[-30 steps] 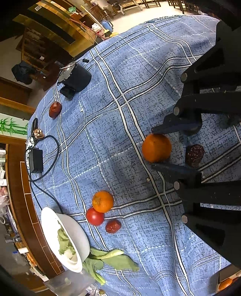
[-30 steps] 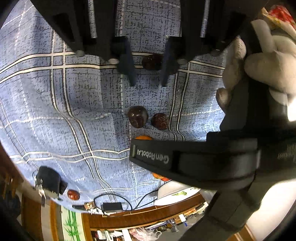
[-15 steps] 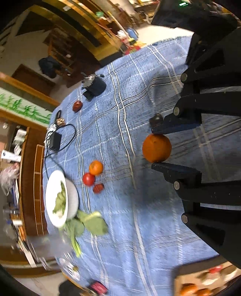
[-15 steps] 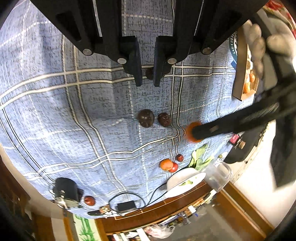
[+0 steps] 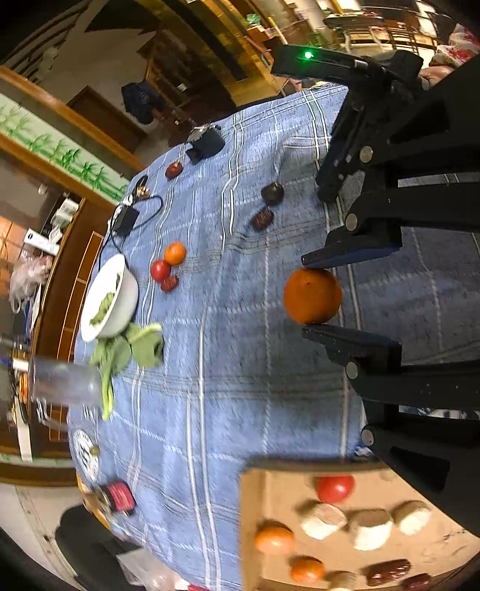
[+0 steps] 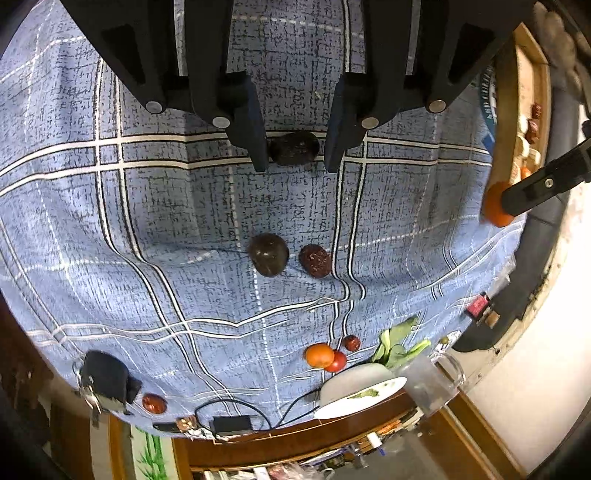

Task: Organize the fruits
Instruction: 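Carry the tangerine and dark date into the box and open both grippers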

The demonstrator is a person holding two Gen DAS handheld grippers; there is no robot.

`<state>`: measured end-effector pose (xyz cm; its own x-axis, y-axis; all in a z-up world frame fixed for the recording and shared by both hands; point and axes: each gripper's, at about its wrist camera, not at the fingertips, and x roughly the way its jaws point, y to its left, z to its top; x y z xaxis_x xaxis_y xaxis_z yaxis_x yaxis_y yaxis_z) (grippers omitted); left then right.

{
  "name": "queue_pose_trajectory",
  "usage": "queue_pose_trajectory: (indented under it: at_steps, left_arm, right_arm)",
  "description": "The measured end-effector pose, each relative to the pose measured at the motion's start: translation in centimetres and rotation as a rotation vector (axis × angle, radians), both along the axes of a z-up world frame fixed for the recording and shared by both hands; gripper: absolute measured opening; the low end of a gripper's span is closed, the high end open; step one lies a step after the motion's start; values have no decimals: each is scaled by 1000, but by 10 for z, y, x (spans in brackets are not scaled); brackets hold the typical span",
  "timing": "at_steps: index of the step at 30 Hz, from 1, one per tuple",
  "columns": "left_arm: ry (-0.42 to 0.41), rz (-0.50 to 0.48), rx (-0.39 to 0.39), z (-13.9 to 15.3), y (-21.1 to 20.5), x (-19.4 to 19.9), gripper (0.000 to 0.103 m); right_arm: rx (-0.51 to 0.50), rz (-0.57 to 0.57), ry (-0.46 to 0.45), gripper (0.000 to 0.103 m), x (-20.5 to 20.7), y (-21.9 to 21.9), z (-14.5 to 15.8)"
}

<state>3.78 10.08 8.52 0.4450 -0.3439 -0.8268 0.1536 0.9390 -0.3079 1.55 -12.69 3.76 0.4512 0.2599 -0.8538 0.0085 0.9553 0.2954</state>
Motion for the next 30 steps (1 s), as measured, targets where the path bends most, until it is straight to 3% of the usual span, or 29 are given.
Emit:
queue_pose_trajectory:
  at_steps: [7,12,22,30]
  left_arm:
    - [1,58,-24,3,35,-18,30]
    - [5,127,-10,6,77,-40,30]
    - [33,296,95,7,186,-102,30]
    - [108,337,136,-18,238,-132,30]
  right_arm:
    - [23,-1,-14,29,-5,9,14]
    - [63,72,-41,29,-7,45,35]
    - [137,437,-60,30,-30,201,65]
    - [102,611,-26,30,-58,283,49]
